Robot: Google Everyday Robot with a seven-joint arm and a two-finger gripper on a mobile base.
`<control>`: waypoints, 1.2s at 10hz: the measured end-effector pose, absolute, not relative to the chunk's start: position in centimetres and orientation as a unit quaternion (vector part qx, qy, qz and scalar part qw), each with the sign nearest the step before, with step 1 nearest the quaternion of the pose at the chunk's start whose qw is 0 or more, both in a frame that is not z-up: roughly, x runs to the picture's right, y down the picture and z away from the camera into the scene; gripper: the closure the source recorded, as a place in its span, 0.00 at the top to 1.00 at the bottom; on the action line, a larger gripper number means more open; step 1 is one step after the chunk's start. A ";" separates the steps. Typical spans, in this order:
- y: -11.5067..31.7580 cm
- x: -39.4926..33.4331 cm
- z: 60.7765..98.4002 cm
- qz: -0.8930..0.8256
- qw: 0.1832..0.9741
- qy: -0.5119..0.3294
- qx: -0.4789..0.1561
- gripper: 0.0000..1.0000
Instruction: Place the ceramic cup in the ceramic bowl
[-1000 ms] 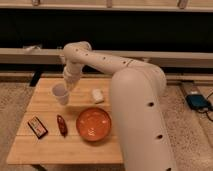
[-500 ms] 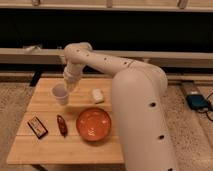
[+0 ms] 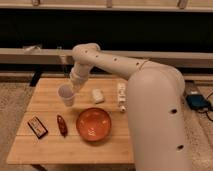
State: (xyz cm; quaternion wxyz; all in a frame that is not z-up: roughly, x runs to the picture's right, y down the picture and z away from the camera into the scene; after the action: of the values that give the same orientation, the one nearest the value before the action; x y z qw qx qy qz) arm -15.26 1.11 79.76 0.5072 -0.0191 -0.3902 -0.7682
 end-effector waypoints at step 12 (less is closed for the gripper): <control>7.0 -4.4 78.1 -0.734 0.545 -0.403 -0.050 0.19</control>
State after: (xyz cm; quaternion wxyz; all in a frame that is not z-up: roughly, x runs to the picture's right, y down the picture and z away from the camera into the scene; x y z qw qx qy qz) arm -4.38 6.95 78.08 0.5452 -0.0497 -0.4025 -0.7337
